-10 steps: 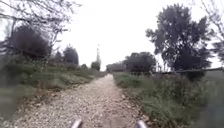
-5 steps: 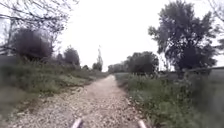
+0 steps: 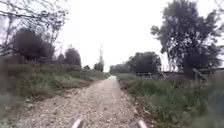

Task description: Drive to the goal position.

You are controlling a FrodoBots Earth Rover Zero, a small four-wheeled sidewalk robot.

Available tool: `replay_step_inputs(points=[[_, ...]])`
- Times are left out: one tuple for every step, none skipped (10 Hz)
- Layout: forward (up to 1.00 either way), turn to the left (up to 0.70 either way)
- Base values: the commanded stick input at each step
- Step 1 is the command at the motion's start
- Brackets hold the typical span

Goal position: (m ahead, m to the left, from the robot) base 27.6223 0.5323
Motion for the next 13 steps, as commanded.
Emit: replay_step_inputs(points=[[0.70, 0.00], [0.70, 0.00], [0.70, 0.00], [0.70, 0.00], [0.70, 0.00], [0.70, 0.00], [0.70, 0.00], [0.70, 0.00], [0.70, 0.00], [0.70, 0.00], [0.70, 0.00], [0.70, 0.00], [0.70, 0.00]])
